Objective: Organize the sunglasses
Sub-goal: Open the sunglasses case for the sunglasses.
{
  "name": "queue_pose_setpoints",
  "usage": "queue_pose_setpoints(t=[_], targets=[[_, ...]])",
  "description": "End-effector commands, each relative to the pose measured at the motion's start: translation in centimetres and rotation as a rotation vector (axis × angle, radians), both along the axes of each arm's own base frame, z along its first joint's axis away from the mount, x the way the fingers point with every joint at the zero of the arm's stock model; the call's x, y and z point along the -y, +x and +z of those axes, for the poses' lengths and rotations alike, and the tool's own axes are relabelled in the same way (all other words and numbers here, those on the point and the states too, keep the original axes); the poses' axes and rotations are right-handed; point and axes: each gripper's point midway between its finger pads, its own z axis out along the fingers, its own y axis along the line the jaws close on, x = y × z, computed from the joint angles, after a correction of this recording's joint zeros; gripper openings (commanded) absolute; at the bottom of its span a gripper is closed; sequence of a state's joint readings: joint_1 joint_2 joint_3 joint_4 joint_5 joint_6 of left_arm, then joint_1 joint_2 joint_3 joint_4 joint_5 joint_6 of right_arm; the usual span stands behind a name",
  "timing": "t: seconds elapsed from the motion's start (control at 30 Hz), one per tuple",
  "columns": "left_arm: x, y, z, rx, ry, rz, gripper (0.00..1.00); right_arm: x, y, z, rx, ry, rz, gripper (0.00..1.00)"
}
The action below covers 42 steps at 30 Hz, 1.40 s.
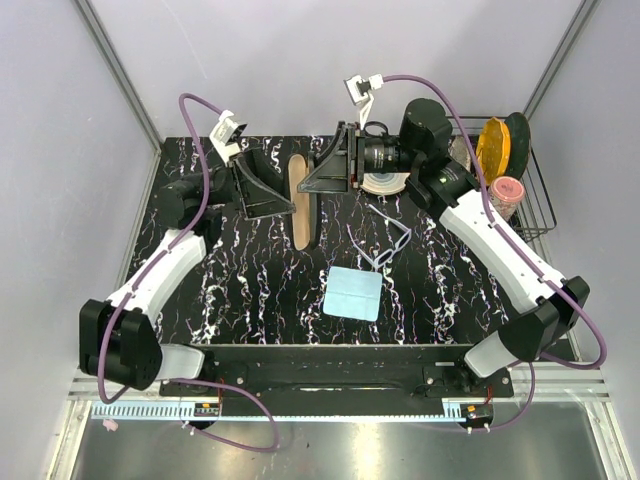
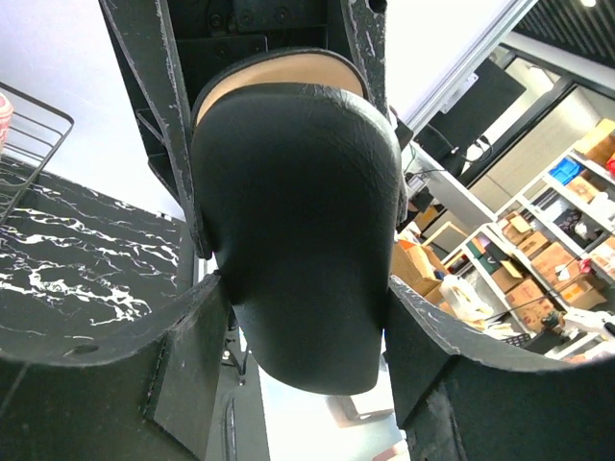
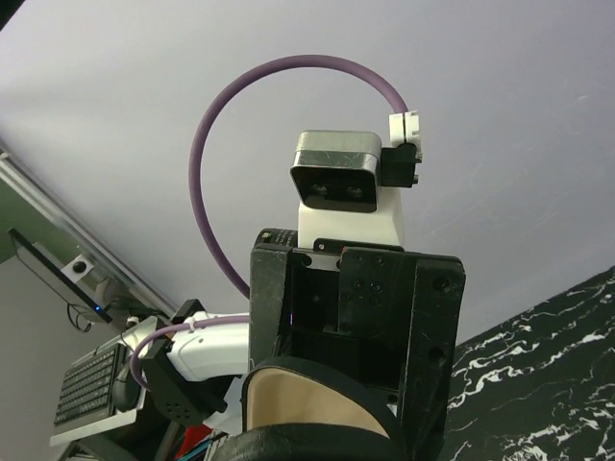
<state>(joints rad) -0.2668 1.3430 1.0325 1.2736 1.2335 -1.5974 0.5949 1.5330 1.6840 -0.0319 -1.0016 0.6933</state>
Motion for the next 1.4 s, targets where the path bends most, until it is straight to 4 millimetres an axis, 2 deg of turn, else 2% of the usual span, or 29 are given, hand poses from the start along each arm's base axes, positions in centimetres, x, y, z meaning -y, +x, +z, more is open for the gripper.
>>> queue_pose_setpoints(t=[0.0, 0.13, 0.17, 0.23, 0.27, 0.33, 0.4, 0.83, 1.0, 1.33, 1.37], targets=[[-1.8, -0.8, 0.0, 0.154, 0.039, 0.062, 0.00, 3.0, -6.1, 4.4, 0.162, 0.078, 0.156, 0.00], [-1.9, 0.3, -0.7, 0.107, 0.081, 0.103, 0.00, 3.3, -6.6, 4.4, 0.174, 0.078, 0.163, 0.00], [-1.7, 1.1, -1.6, 0.062, 0.111, 0.122, 0.00, 3.3, -6.6, 4.2, 0.172, 0.076, 0.166, 0.00], [-1.8, 1.6, -1.4, 0.053, 0.132, 0.162, 0.00, 3.4, -6.8, 4.2, 0.176, 0.073, 0.170, 0.00], [-1.7, 2.2, -2.7, 0.011, 0.176, 0.183, 0.00, 3.5, -6.9, 4.0, 0.174, 0.070, 0.173, 0.00], [-1.9, 2.4, -2.4, 0.021, 0.197, 0.216, 0.00, 3.6, -7.1, 4.0, 0.182, 0.066, 0.173, 0.00], [-2.0, 2.6, -2.9, -0.002, 0.220, 0.229, 0.00, 3.7, -7.2, 3.8, 0.192, 0.064, 0.181, 0.00], [-2.9, 2.0, -1.2, -0.067, 0.189, 0.159, 0.00, 5.2, -9.7, 3.0, 0.240, 0.036, 0.220, 0.00], [-3.1, 2.2, -0.5, -0.120, 0.182, 0.160, 0.00, 5.6, -9.7, 2.1, 0.270, 0.015, 0.203, 0.00], [-3.2, 2.0, -1.3, -0.154, 0.187, 0.165, 0.00, 5.1, -8.8, 1.4, 0.254, -0.006, 0.164, 0.00], [-3.2, 1.9, -1.2, -0.137, 0.188, 0.164, 0.12, 5.0, -8.5, 1.5, 0.251, -0.006, 0.147, 0.00]])
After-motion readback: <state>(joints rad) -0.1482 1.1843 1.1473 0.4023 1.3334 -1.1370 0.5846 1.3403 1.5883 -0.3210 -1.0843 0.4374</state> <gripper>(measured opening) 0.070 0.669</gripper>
